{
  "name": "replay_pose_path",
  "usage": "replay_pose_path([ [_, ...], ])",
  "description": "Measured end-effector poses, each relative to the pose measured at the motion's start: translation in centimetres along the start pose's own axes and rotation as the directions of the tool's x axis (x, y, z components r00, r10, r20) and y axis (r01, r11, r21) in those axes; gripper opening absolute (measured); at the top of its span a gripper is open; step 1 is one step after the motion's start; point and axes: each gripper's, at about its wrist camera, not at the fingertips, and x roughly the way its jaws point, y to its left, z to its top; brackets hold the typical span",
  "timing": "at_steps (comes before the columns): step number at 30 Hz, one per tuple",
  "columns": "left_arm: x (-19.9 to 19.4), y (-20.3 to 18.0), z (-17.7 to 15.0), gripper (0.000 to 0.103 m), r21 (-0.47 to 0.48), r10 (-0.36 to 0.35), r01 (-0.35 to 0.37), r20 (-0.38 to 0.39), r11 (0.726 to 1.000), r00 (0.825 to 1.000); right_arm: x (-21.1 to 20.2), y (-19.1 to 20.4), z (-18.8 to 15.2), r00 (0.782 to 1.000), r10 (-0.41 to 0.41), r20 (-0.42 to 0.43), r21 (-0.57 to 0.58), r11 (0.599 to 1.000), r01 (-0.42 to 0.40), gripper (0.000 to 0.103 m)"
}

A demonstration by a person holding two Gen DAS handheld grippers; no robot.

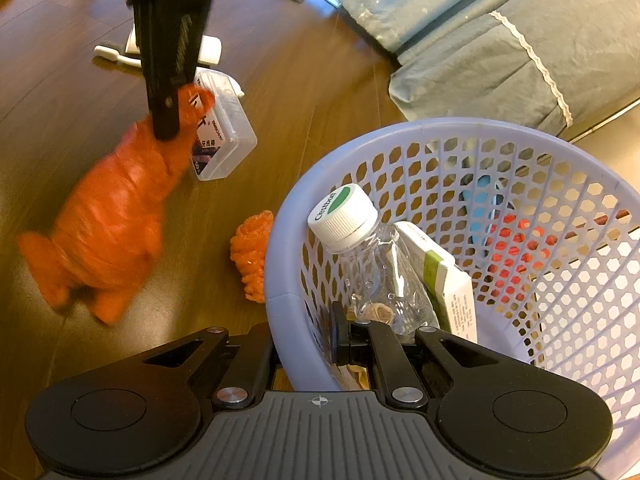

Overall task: Collect trash
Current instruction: 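Grasp the red plastic bag with the left gripper, then carry the red bag over the wastebasket and open the left gripper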

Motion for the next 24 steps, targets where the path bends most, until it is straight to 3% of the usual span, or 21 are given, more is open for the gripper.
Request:
replay_pose_path([
  [8, -4.4, 1.6, -0.3, 0.002, -0.044, 0.027, -0.024, 0.071, 0.999, 0.997, 0.0, 0.0, 0.0, 1.000, 0.000, 0.001, 0.005, 1.000, 0.000, 0.005],
  [16, -8.2, 3.0, 1.5, 0.002, -0.041, 0.043, -0.036, 0.157, 0.998, 0.987, 0.0, 0.0, 0.0, 1.000, 0.000, 0.001, 0.006, 1.000, 0.000, 0.005],
  [24, -11.4, 1.0, 3.9, 0.002, -0.028, -0.029, 0.036, 0.244, 0.999, 0.969, 0.0, 0.0, 0.1, 1.000, -0.001, 0.000, 0.005, 1.000, 0.001, 0.005],
])
